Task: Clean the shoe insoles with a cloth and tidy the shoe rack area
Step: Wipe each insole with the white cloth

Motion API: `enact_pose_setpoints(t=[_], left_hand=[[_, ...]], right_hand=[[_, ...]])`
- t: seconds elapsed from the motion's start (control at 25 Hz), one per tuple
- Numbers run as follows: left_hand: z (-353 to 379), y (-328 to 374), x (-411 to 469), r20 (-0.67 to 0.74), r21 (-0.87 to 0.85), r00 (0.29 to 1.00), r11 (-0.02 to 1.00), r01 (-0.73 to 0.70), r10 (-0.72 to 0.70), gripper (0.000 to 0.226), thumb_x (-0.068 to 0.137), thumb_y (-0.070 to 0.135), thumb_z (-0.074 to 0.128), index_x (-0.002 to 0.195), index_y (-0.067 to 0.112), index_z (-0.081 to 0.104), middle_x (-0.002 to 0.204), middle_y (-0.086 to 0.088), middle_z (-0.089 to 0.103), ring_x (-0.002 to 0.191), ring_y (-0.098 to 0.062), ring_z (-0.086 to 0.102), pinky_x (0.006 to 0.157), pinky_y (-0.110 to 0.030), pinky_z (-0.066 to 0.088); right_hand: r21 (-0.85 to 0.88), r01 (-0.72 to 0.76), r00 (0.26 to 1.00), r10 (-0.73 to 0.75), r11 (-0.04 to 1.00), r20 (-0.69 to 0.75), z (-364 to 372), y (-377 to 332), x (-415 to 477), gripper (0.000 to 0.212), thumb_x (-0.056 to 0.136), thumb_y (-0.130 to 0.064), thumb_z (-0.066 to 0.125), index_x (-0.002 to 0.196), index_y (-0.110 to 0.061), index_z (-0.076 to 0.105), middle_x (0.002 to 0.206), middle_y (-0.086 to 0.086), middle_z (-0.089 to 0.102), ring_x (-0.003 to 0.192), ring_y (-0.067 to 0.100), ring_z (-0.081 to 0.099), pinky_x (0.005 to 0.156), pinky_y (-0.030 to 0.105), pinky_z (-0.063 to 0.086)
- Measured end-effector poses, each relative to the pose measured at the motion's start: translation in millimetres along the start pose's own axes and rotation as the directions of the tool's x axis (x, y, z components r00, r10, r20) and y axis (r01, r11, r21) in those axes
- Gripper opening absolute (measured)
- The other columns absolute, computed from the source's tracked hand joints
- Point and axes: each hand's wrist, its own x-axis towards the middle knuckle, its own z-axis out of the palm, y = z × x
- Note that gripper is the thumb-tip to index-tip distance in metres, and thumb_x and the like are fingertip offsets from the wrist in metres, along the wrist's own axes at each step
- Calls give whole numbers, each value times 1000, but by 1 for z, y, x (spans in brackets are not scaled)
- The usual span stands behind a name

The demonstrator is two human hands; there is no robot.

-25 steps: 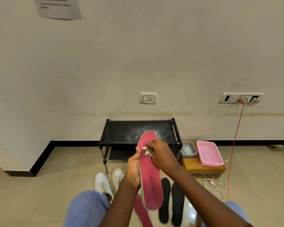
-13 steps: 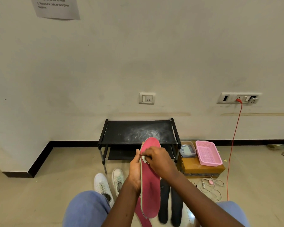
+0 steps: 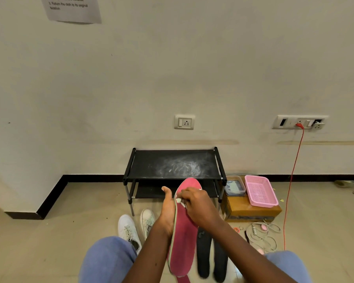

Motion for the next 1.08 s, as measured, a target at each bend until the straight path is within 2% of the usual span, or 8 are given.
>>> enact_pose_setpoints(t=[0.08, 0.2, 0.32, 0.4, 0.52, 0.76, 0.88, 1.08], left_hand=[[-3, 0, 1, -30, 24, 999, 1000, 16, -15, 86, 94, 61, 17, 84, -6, 71, 65, -20, 68, 57, -25, 70, 61, -32, 54], [-5, -7, 1, 0, -109, 1000, 994, 20, -20, 74, 98, 47, 29, 69, -6, 72, 63, -20, 67, 56, -27, 69, 48, -30, 56], [-6, -12, 2, 69, -336, 997, 942, -9, 34, 34, 96, 30, 52, 91, 0, 69, 76, -18, 68, 68, -28, 70, 59, -35, 59], [-5, -15, 6, 49, -404, 998, 914, -19, 42, 38, 99, 32, 40, 99, 5, 67, 83, -15, 68, 76, -25, 70, 65, -33, 59], [3, -16, -2, 71, -312, 996, 950, -19, 44, 49, 100, 39, 32, 99, 5, 67, 84, -13, 69, 78, -23, 70, 72, -32, 56], [11, -17, -18, 124, -180, 989, 982, -61, 84, 56, 94, 49, 42, 124, 4, 57, 104, -16, 68, 97, -28, 67, 84, -36, 55], [15, -15, -20, 119, -117, 993, 993, -14, 28, 56, 92, 50, 45, 111, 1, 65, 95, -18, 70, 86, -29, 69, 78, -37, 56], [21, -10, -18, -16, -69, 999, 997, -29, 28, 48, 97, 41, 41, 118, 2, 60, 89, -15, 70, 84, -26, 66, 77, -35, 53]], right_hand=[[-5, 59, 998, -59, 998, 12, 3, -2, -9, 28, 85, 0, 49, 100, -8, 71, 99, 9, 69, 90, 21, 63, 79, 28, 48], [-10, 83, 996, -83, 997, 18, 8, 2, -13, 29, 81, -3, 48, 99, -5, 71, 97, 13, 69, 86, 27, 65, 77, 35, 52], [-61, 39, 998, -37, 997, 41, 8, 3, -7, 28, 88, -8, 47, 106, -6, 69, 103, 12, 67, 92, 25, 62, 79, 28, 45], [-76, 2, 1000, -1, 997, 1, 8, 3, 0, 24, 90, -9, 49, 103, -8, 69, 98, 10, 67, 88, 22, 62, 71, 21, 39], [-126, -106, 991, 94, 986, -96, 10, 8, 10, 22, 91, -11, 49, 99, -11, 70, 95, 5, 65, 88, 20, 61, 65, 19, 39], [-125, -401, 894, 358, 908, -270, 5, 10, 17, 21, 92, -10, 49, 103, -11, 67, 102, 7, 66, 92, 20, 61, 73, 23, 48], [-80, -446, 870, 412, 891, -271, 4, 7, 18, 21, 91, -7, 49, 97, -9, 69, 94, 8, 69, 83, 18, 64, 65, 21, 46], [18, -444, 869, 436, 896, -233, 2, -3, 18, 23, 93, -12, 47, 97, -9, 70, 95, 7, 68, 85, 18, 62, 65, 20, 43]])
